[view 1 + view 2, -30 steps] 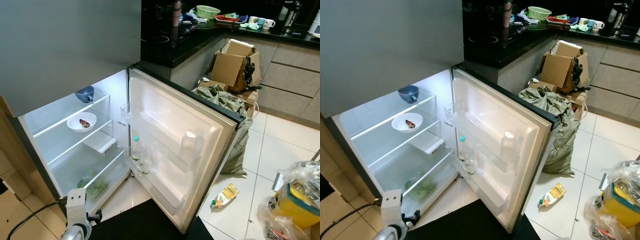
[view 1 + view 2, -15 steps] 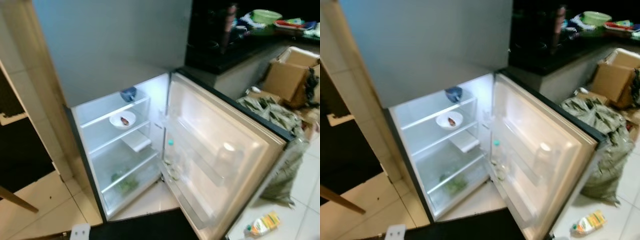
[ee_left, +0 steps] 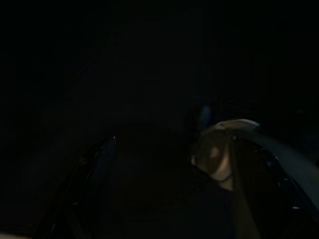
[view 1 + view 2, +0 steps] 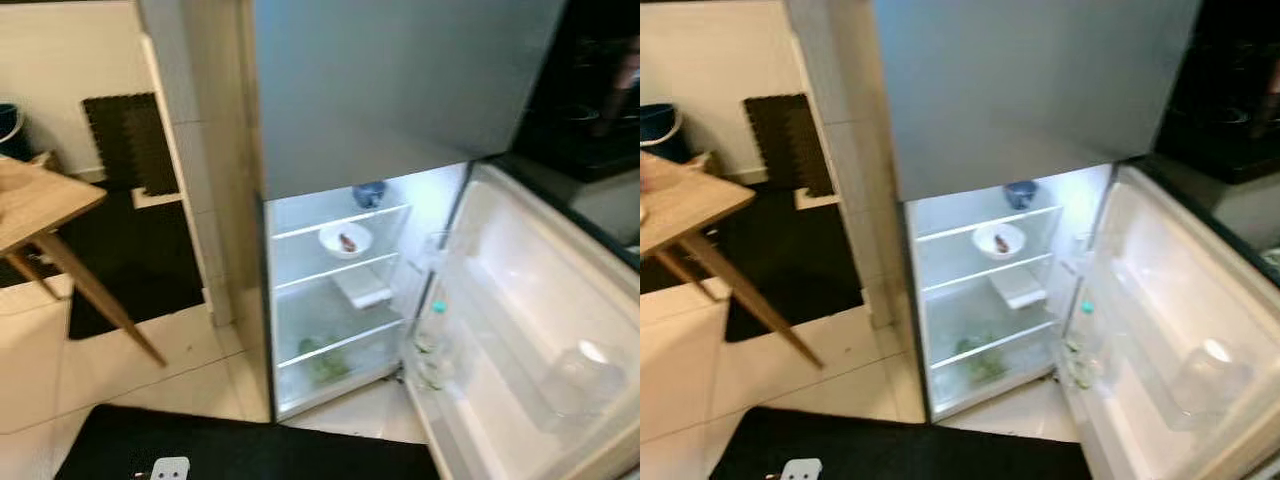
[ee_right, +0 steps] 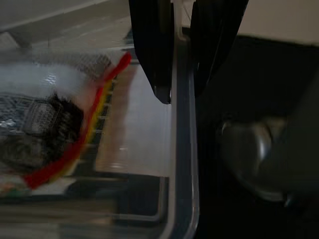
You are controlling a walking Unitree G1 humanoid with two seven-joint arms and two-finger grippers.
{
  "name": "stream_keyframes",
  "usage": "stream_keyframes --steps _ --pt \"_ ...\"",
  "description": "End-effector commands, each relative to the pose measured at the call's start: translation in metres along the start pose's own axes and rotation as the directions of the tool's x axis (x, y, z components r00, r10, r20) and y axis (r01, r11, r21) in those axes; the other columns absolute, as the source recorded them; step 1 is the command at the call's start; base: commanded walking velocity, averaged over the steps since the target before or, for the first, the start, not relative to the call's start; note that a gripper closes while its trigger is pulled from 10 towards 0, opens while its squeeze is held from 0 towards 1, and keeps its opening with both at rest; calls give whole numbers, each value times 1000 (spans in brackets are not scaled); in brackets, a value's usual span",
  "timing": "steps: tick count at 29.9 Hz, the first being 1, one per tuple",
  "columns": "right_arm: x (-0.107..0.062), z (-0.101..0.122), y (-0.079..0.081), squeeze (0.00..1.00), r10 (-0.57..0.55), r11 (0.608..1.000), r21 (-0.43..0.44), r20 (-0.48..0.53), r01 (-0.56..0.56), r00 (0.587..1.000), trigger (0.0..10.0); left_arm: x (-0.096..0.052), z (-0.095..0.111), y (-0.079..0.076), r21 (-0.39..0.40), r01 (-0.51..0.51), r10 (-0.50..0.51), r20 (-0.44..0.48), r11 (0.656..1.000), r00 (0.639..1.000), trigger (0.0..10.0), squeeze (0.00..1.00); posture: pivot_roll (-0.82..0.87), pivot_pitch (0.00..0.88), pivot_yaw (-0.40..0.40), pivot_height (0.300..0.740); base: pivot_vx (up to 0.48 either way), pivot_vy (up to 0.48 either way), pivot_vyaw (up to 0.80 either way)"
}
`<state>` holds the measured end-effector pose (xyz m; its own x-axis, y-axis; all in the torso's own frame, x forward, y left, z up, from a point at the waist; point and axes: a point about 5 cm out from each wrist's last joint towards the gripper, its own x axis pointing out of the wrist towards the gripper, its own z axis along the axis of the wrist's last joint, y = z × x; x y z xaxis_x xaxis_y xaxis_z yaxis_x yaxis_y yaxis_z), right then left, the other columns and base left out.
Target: Restocking fridge
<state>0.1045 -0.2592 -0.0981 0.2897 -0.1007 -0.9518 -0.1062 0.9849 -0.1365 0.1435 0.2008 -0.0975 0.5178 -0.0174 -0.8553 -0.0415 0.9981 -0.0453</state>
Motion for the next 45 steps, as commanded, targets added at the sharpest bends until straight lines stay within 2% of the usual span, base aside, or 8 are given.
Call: stream_keyframes --steps 1,13,25,31,37,38,41,45 --pt "0 14 -3 0 -9 1000 -16 48 10 999 10000 0 -1 0 16 3 -3 -8 1000 1000 10000 0 -38 0 -35 740 0 0 794" --pt "0 11 -3 0 -16 999 -35 24 17 1000 10000 0 -3 -1 29 10 -9 -19 1000 1000 10000 0 -38 0 -36 740 0 0 580" --pt "-1 15 -9 0 -58 986 -156 17 60 998 10000 -1 -5 -2 32 18 -17 -24 999 1000 10000 0 -40 0 -35 740 0 0 0" --pt "-3 26 -22 0 -103 979 -171 45 109 994 10000 -1 -6 -2 34 18 -17 -25 999 1000 10000 0 -40 0 -35 740 0 0 0" --pt "-11 48 -49 0 -187 966 -160 115 204 976 10000 -1 -7 -2 38 18 -17 -30 999 999 10000 0 -36 0 -36 740 0 0 0" --pt "-11 48 -49 0 -187 966 -160 115 204 976 10000 -1 -7 -2 38 18 -17 -30 999 999 10000 0 -36 0 -36 740 0 0 0" --pt "-18 52 -70 0 -255 951 -148 117 271 960 10000 -1 -7 -3 40 18 -16 -32 999 999 10000 0 -35 0 -38 740 0 0 0" --pt "-23 48 -82 0 -295 941 -143 100 308 950 10000 -1 -8 -3 42 18 -17 -33 999 999 10000 0 -35 0 -40 740 0 0 0"
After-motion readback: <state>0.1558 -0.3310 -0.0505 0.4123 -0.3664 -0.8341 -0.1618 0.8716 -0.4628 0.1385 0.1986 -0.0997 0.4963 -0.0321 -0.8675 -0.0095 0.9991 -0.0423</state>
